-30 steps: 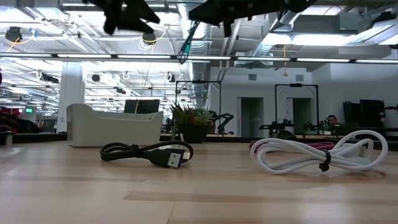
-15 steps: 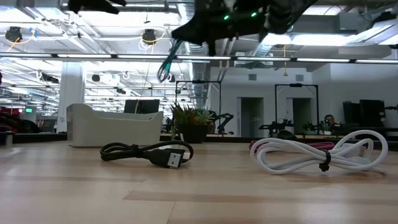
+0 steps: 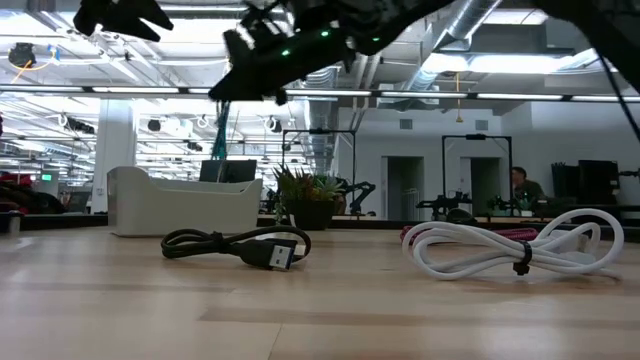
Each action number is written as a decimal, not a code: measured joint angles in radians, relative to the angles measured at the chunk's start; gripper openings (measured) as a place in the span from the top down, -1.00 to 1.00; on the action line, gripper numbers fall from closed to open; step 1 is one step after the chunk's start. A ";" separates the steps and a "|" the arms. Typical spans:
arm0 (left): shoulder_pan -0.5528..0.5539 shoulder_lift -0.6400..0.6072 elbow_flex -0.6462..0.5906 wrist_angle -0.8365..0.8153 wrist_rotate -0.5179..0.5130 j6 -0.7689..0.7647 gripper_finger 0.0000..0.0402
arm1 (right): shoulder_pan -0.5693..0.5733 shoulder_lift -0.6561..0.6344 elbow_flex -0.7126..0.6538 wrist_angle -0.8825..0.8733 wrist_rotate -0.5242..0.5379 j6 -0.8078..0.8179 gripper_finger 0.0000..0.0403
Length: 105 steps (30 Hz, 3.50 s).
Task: Pick and place USB-C Cables
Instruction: Put the blue charger cable into the white bin
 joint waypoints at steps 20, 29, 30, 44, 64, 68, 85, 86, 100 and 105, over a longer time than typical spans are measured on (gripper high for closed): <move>0.000 0.003 0.000 -0.037 -0.045 -0.001 -0.01 | 0.068 0.318 0.399 -0.339 0.239 -0.437 0.90; 0.000 0.002 0.000 -0.040 -0.046 -0.001 -0.01 | 0.065 0.319 0.391 -0.318 0.185 -0.373 0.91; 0.000 0.002 0.000 -0.040 -0.046 -0.001 -0.01 | 0.058 0.319 0.391 -0.309 0.134 -0.341 0.91; 0.000 0.002 0.000 -0.041 -0.042 -0.003 -0.01 | 0.034 0.319 0.391 -0.230 0.095 -0.232 0.90; 0.000 0.003 0.001 -0.106 -0.004 -0.022 -0.01 | 0.007 0.311 0.391 -0.088 -0.044 0.100 0.89; -0.001 0.001 0.001 -0.109 -0.024 -0.033 -0.01 | 0.000 0.311 0.391 -0.084 -0.068 0.133 0.89; 0.000 -0.029 -0.012 -0.146 0.006 -0.062 -0.01 | -0.005 0.312 0.391 -0.053 -0.125 0.169 0.89; 0.000 -0.035 -0.021 -0.147 0.002 -0.070 -0.01 | -0.005 0.314 0.391 -0.041 -0.129 0.172 0.89; 0.000 -0.104 -0.124 -0.096 -0.008 -0.116 -0.01 | -0.025 0.319 0.358 0.043 -0.145 0.166 0.89; 0.000 -0.105 -0.124 -0.089 -0.024 -0.115 -0.01 | -0.032 0.319 0.359 0.088 -0.176 0.222 0.89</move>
